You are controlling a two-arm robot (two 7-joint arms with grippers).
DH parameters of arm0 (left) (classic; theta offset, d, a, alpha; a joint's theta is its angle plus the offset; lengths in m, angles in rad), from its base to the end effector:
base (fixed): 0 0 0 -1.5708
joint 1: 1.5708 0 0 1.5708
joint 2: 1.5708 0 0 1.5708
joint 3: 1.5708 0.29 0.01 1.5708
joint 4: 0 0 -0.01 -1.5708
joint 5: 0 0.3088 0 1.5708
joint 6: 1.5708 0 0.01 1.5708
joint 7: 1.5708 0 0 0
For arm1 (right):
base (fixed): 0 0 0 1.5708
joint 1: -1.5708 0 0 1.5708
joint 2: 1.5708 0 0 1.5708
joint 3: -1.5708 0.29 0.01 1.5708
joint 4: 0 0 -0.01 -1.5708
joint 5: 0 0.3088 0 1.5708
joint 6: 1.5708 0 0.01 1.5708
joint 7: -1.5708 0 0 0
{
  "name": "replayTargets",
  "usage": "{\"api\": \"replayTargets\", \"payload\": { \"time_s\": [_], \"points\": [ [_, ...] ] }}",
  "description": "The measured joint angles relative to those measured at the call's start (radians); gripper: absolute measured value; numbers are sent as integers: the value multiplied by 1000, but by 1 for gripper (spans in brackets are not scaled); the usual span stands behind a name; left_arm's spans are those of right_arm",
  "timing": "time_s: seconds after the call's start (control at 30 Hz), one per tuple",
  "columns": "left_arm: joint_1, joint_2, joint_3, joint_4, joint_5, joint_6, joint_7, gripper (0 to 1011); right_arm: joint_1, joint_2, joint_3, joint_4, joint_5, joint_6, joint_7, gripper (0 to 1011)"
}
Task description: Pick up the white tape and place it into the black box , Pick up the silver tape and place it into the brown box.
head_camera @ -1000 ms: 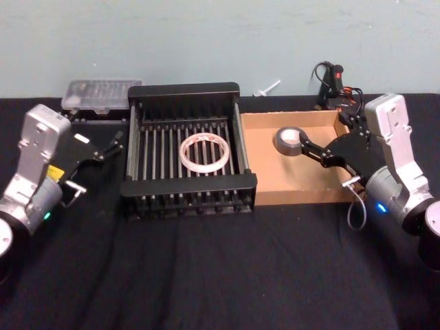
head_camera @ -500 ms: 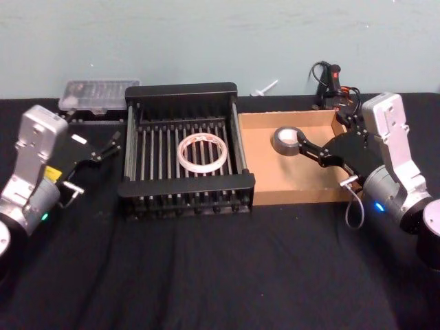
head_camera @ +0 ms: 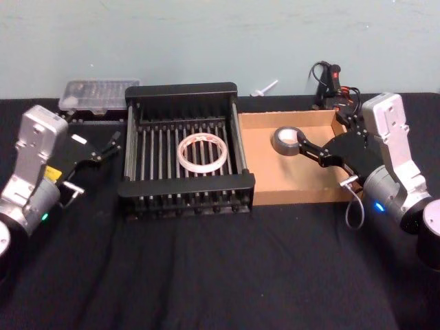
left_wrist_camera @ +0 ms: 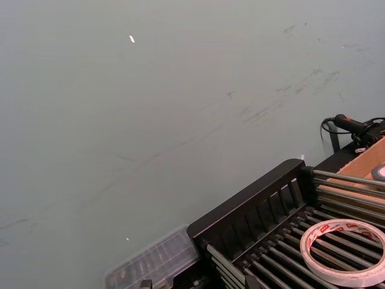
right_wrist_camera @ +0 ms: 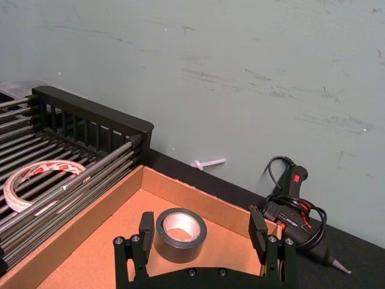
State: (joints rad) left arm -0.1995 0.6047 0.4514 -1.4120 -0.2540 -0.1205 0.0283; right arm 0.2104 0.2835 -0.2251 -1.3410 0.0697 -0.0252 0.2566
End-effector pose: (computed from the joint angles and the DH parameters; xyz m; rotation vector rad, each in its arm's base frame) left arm 0.3581 0.0827 -0.3023 0.3045 -0.2849 1.2480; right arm 0.3821 -0.0359 -0.3040 -0.2317 -0.1369 -1.1492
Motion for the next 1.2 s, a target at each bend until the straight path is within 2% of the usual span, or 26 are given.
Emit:
{"api": "replayTargets", "payload": {
  "time_s": [1.2],
  "points": [
    [0,0,0,0,0,0,0,1001,0,0,0,0,0,0,0,1002]
  ]
}}
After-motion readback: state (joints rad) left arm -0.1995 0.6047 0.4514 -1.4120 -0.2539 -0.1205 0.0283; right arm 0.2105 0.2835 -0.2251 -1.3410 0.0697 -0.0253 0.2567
